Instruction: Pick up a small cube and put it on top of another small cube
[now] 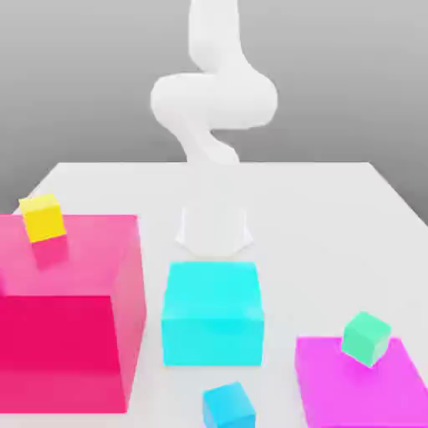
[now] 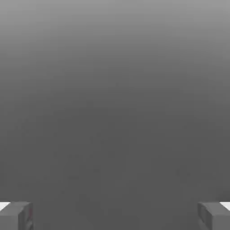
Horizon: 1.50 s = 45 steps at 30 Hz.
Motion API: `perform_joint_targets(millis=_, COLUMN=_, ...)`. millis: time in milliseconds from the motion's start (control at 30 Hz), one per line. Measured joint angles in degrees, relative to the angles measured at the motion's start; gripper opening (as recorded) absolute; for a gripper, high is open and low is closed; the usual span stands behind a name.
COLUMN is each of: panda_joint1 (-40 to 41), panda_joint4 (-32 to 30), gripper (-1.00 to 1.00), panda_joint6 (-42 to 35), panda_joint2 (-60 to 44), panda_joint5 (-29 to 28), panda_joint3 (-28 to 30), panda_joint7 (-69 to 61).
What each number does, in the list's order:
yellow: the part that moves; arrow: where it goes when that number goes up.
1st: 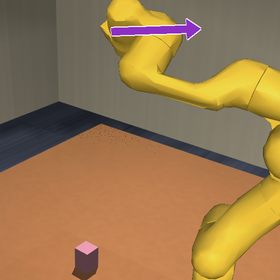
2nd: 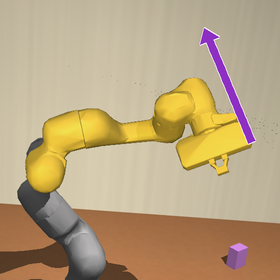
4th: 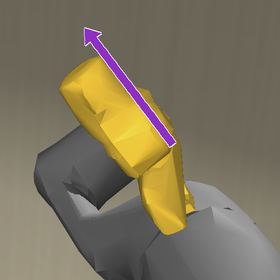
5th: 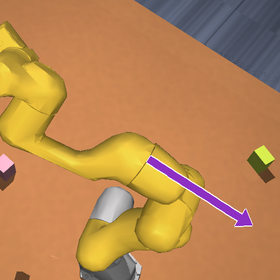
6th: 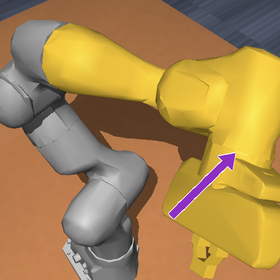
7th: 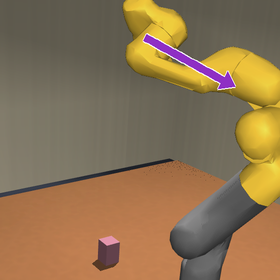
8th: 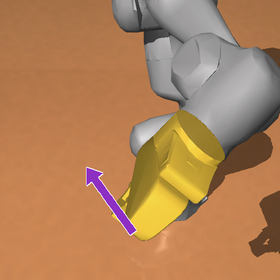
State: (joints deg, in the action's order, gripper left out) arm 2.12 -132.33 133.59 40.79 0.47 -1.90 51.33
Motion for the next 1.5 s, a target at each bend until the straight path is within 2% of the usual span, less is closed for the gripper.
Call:
perform_joint_targets(millis=267, panda_joint1=5.9, panda_joint4=-1.8, gripper=0.00, panda_joint6=5.9, panda_joint2=-16.3, panda_joint5=-0.4, panda_joint3=-6.2, panda_joint7=19.2)
perform_joint_targets(millis=600, panda_joint1=10.0, panda_joint4=-4.0, gripper=0.00, panda_joint6=13.1, panda_joint2=-36.6, panda_joint5=-4.9, panda_joint3=-11.1, panda_joint7=45.6)
perform_joint_targets(millis=900, panda_joint1=7.4, panda_joint4=-5.9, gripper=0.00, panda_joint6=19.6, panda_joint2=-54.7, panda_joint5=-7.1, panda_joint3=-9.0, panda_joint7=68.0)
perform_joint_targets(millis=1067, panda_joint1=4.6, panda_joint4=-4.5, gripper=0.00, panda_joint6=27.0, panda_joint2=-65.0, panda_joint5=-9.7, panda_joint3=-5.6, panda_joint7=72.1)
perform_joint_targets(millis=1100, panda_joint1=4.2, panda_joint4=-4.2, gripper=-1.00, panda_joint6=28.0, panda_joint2=-66.2, panda_joint5=-10.1, panda_joint3=-5.2, panda_joint7=72.5)
perform_joint_targets(millis=1300, panda_joint1=4.0, panda_joint4=-4.1, gripper=-1.00, panda_joint6=28.7, panda_joint2=-66.8, panda_joint5=-10.3, panda_joint3=-5.0, panda_joint7=72.6)
perform_joint_targets(millis=1500, panda_joint1=6.1, panda_joint4=-5.5, gripper=-1.00, panda_joint6=20.8, panda_joint2=-57.7, panda_joint5=-6.9, panda_joint3=-7.7, panda_joint7=69.7)
